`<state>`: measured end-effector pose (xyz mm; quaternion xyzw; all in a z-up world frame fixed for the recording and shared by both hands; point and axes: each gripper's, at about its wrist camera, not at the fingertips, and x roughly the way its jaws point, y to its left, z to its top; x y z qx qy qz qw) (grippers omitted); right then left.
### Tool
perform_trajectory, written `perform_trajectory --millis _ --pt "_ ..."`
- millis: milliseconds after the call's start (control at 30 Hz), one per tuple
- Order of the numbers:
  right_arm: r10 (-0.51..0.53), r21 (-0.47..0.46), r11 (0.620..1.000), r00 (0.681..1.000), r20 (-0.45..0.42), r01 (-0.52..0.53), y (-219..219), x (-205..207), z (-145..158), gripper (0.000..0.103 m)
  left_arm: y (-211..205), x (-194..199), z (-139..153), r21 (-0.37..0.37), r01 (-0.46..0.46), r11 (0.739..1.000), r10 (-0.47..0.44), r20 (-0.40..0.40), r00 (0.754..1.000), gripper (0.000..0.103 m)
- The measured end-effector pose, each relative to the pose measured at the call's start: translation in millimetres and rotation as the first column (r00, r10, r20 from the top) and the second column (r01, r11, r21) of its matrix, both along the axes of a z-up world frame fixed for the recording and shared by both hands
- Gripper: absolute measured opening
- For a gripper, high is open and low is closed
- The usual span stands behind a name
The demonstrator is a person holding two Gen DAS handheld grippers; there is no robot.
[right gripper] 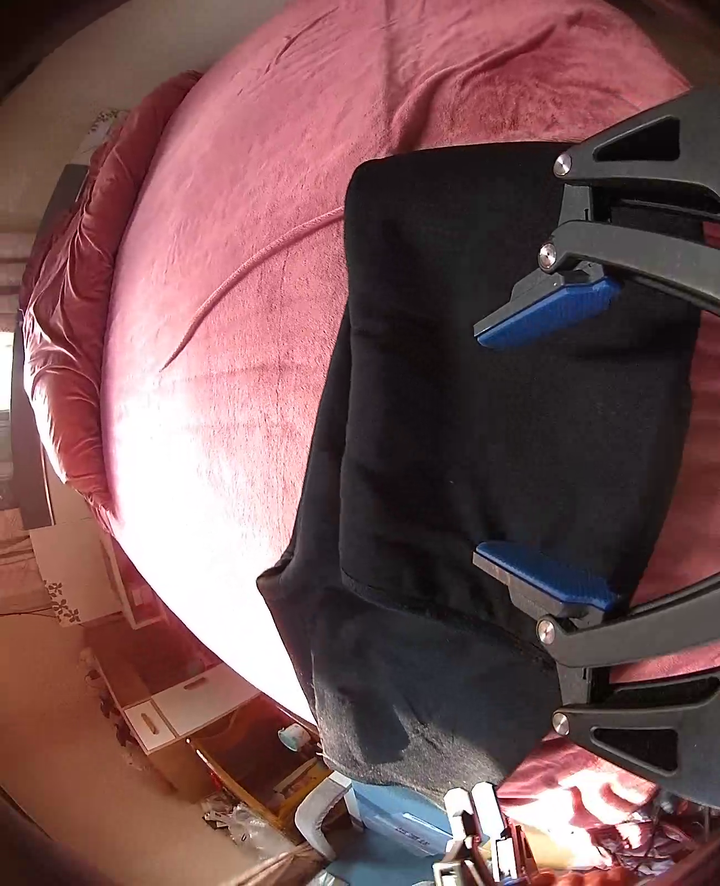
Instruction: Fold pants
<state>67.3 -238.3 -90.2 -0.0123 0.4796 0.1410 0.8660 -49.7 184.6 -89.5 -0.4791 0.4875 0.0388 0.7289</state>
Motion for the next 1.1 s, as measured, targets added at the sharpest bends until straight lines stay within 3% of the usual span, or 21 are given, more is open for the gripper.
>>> perform_trajectory --millis 67,133,233,333,500,667,833,967,1033,1100 --pt "-0.004 0.012 1.000 1.000 -0.015 0.004 -0.3 -4.5 -7.1 0.073 38.8 -25.5 -8.1 -0.063 -0.160 0.985 0.158 -0.028 0.987 0.039" --pt "-0.007 0.016 1.000 0.999 -0.032 0.007 -0.7 -9.7 -13.4 0.073 70.6 -47.3 -15.2 -0.101 -0.283 0.954 0.279 -0.046 0.959 0.039" --pt "-0.014 0.012 1.000 0.998 -0.058 0.015 -1.4 -14.2 -21.1 0.073 93.0 -65.5 -27.6 -0.146 -0.379 0.914 0.372 -0.073 0.925 0.039" --pt "-0.024 0.019 0.999 0.997 -0.070 0.026 -2.8 -15.7 -23.3 0.073 112.1 -72.2 -39.3 -0.177 -0.417 0.891 0.407 -0.091 0.909 0.039" --pt "-0.037 0.024 0.999 0.996 -0.081 0.039 -6.8 -13.7 -26.4 0.073 113.7 -67.3 -70.2 -0.202 -0.416 0.887 0.402 -0.109 0.909 0.038" --pt "-0.039 0.022 0.999 0.994 -0.097 0.041 -8.2 -11.5 -31.9 0.074 107.5 -43.6 -75.8 -0.147 -0.422 0.894 0.413 -0.090 0.906 0.035" --pt "-0.036 0.011 0.999 0.994 -0.102 0.037 -5.6 -10.2 -36.6 0.076 107.4 -29.3 -69.6 -0.097 -0.374 0.922 0.370 -0.057 0.927 0.019" --pt "-0.031 0.011 0.999 0.994 -0.106 0.032 -4.5 -7.5 -39.4 0.077 98.8 -23.2 -35.5 0.010 -0.319 0.948 0.319 0.031 0.947 0.014" --pt "-0.021 0.008 1.000 0.994 -0.107 0.022 -4.9 -6.0 -38.1 0.077 84.2 -12.2 -4.8 0.087 -0.244 0.966 0.231 0.129 0.964 0.014" --pt "-0.022 0.005 1.000 0.995 -0.098 0.023 -4.9 -5.4 -34.2 0.077 62.0 0.5 28.3 0.148 -0.149 0.978 0.111 0.234 0.966 0.013"
